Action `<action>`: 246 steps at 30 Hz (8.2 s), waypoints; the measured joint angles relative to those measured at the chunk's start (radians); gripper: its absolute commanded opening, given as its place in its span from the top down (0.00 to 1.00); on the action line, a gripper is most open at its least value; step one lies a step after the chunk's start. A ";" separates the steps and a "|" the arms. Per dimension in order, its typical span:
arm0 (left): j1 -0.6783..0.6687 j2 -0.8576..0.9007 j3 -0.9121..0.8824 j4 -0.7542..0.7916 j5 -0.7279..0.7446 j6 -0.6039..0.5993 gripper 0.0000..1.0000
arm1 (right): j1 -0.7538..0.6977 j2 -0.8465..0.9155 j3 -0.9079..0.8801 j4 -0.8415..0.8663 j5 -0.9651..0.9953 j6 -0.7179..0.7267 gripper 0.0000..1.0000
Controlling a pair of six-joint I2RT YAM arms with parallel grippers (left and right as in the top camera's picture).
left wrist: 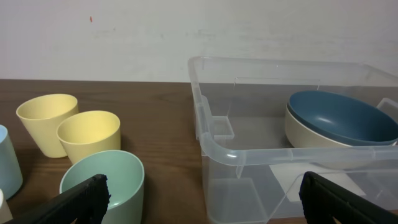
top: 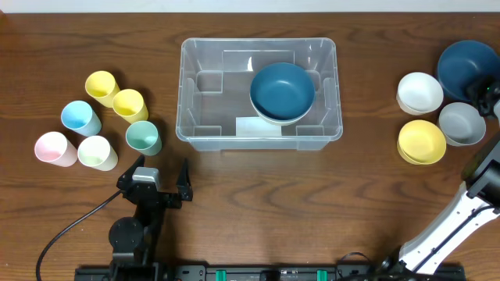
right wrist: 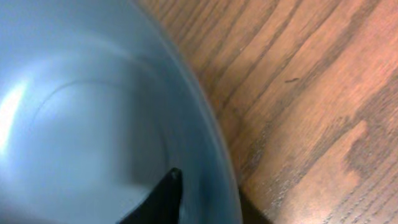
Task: Pack container
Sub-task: 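Grasp the second dark teal bowl at the back right with the right gripper, then carry the teal bowl over the bin and lower it onto the stack, then open the right gripper and move it toward the white bowls, then lower the right gripper onto the cream-white bowl rim and grasp it, then carry the cream-white bowl into the bin and set it down front-left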
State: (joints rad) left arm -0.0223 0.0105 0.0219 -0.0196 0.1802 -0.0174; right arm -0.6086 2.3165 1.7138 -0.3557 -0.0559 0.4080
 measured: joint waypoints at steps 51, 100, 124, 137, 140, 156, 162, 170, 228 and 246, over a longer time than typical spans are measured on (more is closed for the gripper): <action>0.000 0.000 0.000 0.000 0.000 0.000 0.02 | 0.903 -0.509 -0.002 -0.316 -0.100 -0.046 0.91; 0.000 0.000 0.000 0.000 0.000 0.000 0.02 | 0.942 -0.292 -0.004 -0.470 0.074 -0.072 0.45; 0.000 0.000 0.000 0.000 0.000 0.000 0.02 | 0.647 -0.493 0.147 -0.692 0.057 0.003 0.25; 0.000 0.000 0.000 0.000 0.000 0.000 0.02 | 0.360 -0.484 0.041 -0.707 0.067 0.130 0.29; 0.000 0.000 0.000 0.000 0.000 0.000 0.02 | 0.354 -0.484 -0.035 -0.640 0.072 0.140 0.32; 0.000 0.000 0.000 0.000 0.000 0.000 0.02 | 0.325 -0.482 -0.353 -0.346 0.130 0.159 0.40; 0.000 0.000 0.000 0.000 0.000 0.000 0.02 | 0.316 -0.482 -0.413 -0.249 0.146 0.159 0.43; 0.000 0.000 0.000 0.000 0.000 0.000 0.02 | 0.316 -0.482 -0.486 -0.142 0.158 0.159 0.46; 0.000 0.000 0.000 0.000 0.000 0.000 0.02 | 0.316 -0.603 -0.440 -0.072 0.029 0.114 0.99; 0.000 0.000 0.000 0.000 0.000 0.000 0.02 | 0.605 -0.846 -0.422 -0.080 -0.339 0.119 0.99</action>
State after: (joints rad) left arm -0.0223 0.0105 0.0219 -0.0196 0.1802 -0.0174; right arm -0.0040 1.4708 1.2915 -0.4358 -0.3950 0.5274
